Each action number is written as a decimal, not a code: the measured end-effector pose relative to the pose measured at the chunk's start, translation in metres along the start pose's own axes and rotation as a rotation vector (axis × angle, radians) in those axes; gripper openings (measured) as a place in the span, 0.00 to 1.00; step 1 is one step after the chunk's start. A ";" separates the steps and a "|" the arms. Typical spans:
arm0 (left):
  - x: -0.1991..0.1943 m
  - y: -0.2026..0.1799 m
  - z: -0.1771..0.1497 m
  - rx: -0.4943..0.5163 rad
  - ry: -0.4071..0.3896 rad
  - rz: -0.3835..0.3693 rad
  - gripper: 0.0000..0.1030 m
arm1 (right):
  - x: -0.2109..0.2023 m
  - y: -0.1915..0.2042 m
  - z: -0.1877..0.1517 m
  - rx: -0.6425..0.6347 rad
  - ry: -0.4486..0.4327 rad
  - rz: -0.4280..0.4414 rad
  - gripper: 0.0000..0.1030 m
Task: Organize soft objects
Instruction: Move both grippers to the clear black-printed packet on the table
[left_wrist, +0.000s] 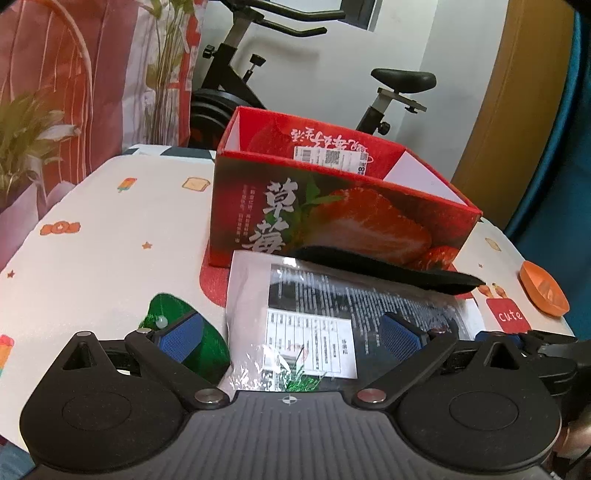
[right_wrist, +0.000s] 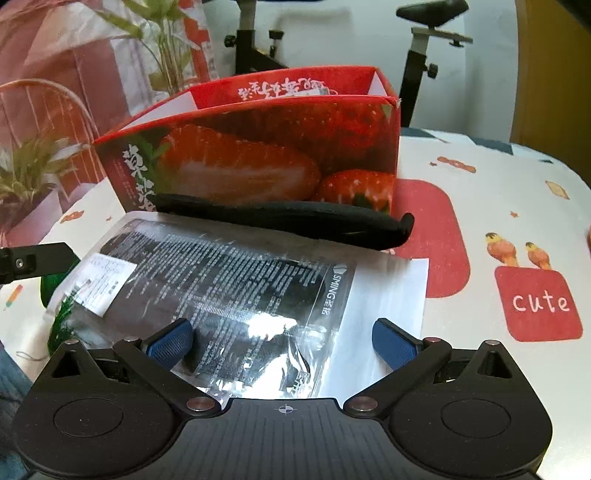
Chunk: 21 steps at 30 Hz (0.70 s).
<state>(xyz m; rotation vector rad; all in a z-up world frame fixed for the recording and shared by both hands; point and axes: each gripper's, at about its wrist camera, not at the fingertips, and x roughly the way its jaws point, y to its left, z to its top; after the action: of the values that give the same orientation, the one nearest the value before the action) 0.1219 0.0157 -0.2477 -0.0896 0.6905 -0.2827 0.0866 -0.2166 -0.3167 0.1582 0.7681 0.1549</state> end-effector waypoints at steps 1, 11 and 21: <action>0.000 0.001 -0.001 -0.001 0.002 -0.001 0.99 | 0.000 0.001 -0.002 -0.013 -0.009 -0.001 1.00; 0.001 0.003 -0.008 0.007 -0.018 -0.021 0.69 | 0.004 -0.006 -0.007 -0.018 -0.041 0.027 1.00; 0.019 0.014 0.003 -0.013 0.047 -0.004 0.59 | 0.008 -0.010 -0.009 -0.021 -0.057 0.053 1.00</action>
<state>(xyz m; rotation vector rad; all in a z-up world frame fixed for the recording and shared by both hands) 0.1408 0.0235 -0.2598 -0.0967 0.7391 -0.2855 0.0864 -0.2245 -0.3306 0.1620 0.7054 0.2076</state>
